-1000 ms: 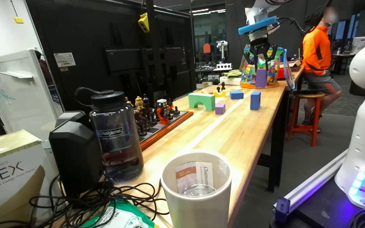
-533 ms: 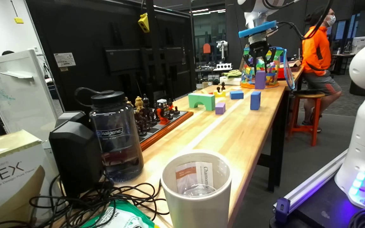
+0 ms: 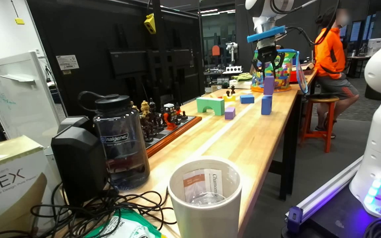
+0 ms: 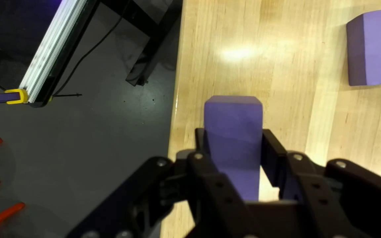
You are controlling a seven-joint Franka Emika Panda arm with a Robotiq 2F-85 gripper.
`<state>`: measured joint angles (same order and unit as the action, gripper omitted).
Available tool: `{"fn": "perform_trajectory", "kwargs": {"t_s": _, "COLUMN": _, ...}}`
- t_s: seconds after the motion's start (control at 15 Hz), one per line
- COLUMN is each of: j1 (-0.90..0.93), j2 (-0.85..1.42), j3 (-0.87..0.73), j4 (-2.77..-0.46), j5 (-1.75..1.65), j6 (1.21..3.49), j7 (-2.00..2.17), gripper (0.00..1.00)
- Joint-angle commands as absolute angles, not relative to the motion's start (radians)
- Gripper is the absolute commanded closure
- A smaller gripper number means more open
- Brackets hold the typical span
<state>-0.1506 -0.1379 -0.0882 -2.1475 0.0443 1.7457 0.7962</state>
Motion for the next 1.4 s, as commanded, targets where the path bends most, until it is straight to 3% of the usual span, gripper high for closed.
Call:
{"fn": "perform_trajectory", "kwargs": {"t_s": 0.0, "j1": -0.151, "j2": -0.117, "j3": -0.094, "j4": -2.114, "j5": 0.025, "j6": 1.738, "j7": 0.779, "gripper": 0.84}}
{"fn": "perform_trajectory", "kwargs": {"t_s": 1.27, "j1": -0.145, "j2": -0.074, "j3": -0.106, "j4": -2.099, "j5": 0.024, "j6": 1.743, "j7": 0.757, "gripper": 0.84}}
{"fn": "perform_trajectory", "kwargs": {"t_s": 1.33, "j1": -0.144, "j2": -0.075, "j3": -0.106, "j4": -2.100, "j5": 0.026, "j6": 1.744, "j7": 0.756, "gripper": 0.58}}
